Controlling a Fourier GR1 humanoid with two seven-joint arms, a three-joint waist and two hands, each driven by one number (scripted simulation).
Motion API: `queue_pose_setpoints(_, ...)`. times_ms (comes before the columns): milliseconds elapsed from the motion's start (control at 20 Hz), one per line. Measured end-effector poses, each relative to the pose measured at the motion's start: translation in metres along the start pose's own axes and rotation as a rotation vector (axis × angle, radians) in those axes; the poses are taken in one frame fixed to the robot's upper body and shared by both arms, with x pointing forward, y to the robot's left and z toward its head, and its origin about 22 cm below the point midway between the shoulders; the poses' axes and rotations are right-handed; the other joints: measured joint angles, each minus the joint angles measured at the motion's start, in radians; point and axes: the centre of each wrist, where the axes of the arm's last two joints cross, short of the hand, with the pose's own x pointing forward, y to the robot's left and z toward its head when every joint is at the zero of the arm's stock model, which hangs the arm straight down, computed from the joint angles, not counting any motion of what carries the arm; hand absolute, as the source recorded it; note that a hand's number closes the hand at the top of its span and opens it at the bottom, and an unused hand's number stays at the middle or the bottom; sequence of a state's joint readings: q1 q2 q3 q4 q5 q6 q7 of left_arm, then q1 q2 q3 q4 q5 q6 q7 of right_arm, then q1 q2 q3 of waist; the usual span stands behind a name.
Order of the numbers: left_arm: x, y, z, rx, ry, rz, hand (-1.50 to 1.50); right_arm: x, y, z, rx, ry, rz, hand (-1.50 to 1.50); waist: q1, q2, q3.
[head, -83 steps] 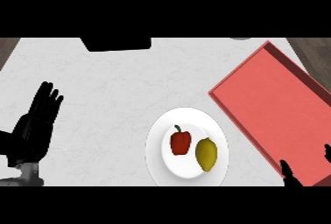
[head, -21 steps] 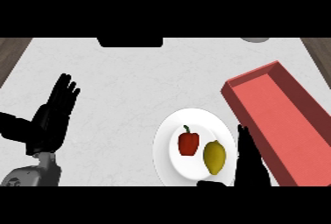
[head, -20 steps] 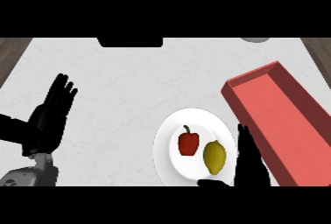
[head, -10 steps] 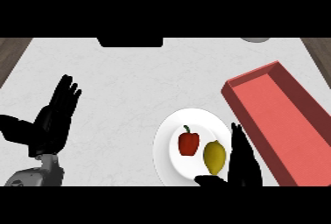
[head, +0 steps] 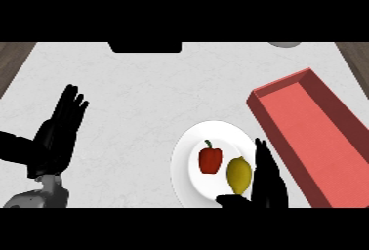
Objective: Pick the lemon from the plate and place it in the cardboard box
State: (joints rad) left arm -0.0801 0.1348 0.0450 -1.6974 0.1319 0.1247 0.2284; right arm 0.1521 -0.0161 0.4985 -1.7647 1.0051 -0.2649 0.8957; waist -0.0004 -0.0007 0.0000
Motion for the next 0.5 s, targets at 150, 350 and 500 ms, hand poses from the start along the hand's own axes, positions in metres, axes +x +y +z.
queue_pose_setpoints(150, 0.004, 0.002, -0.001, 0.001, -0.003, 0.001, 0.0, 0.0, 0.01, 0.0, 0.006, 0.0, 0.002, -1.5, 0.0, 0.0, 0.0)
queue_pose_setpoints(350, -0.005, 0.005, -0.001, 0.0, 0.0, 0.006, 0.0, -0.003, 0.018, -0.008, 0.005, -0.001, 0.019, -1.5, 0.0, 0.0, 0.0)
queue_pose_setpoints(500, -0.007, 0.003, -0.001, 0.002, -0.006, 0.001, 0.0, -0.004, 0.019, -0.012, 0.0, -0.009, 0.021, 1.5, 0.0, 0.0, 0.0)
